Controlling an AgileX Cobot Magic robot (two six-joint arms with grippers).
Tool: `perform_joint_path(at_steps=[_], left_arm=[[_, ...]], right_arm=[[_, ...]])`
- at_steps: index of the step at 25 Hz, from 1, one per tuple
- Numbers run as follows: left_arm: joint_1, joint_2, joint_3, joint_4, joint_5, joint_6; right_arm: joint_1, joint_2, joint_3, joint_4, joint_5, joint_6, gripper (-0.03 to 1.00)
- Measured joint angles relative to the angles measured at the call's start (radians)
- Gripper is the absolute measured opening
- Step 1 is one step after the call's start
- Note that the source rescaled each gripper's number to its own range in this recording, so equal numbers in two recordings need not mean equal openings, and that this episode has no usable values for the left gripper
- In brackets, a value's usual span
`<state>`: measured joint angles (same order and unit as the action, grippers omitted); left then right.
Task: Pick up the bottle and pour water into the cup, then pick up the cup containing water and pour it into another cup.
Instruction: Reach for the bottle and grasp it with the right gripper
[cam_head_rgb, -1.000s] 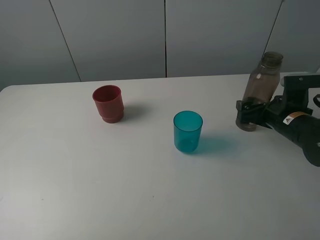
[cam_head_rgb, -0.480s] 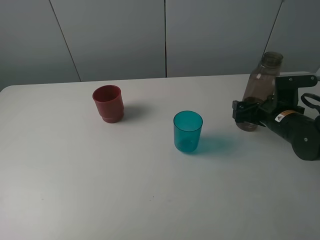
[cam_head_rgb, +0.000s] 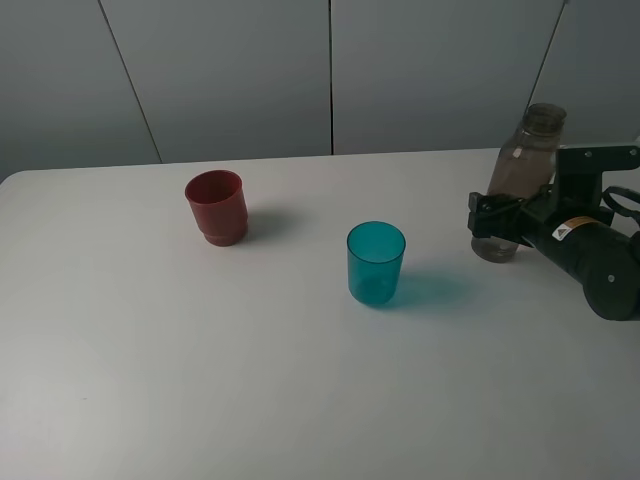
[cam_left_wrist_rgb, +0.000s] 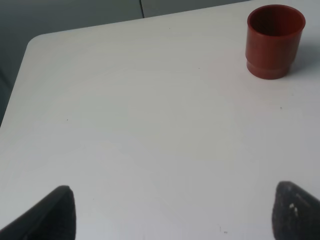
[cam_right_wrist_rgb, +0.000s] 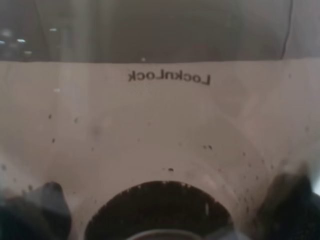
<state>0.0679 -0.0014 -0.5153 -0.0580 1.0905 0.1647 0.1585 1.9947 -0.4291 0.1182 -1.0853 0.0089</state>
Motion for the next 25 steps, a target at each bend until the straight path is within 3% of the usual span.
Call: perform_joint_path(at_steps=[9,11,13,14,25], left_arm=[[0.0,0.0,0.0,0.0,0.0,0.0],[0.0,0.0,0.0,0.0,0.0,-0.002],[0.0,0.0,0.0,0.0,0.0,-0.002],[0.0,0.0,0.0,0.0,0.0,-0.002],[0.0,0.0,0.0,0.0,0.0,-0.002]], right_arm=[[0.0,0.0,-0.021,0.0,-0.002,0.021,0.98],[0.0,0.0,-0.021,0.0,-0.002,0.029,0.73],[0.0,0.0,-0.021,0.0,-0.004,0.031,0.0],[0.0,0.0,-0.021,0.0,-0.004,0.033,0.08],[0.0,0.005,-0.021,-0.027,-0.017,0.039,0.06]])
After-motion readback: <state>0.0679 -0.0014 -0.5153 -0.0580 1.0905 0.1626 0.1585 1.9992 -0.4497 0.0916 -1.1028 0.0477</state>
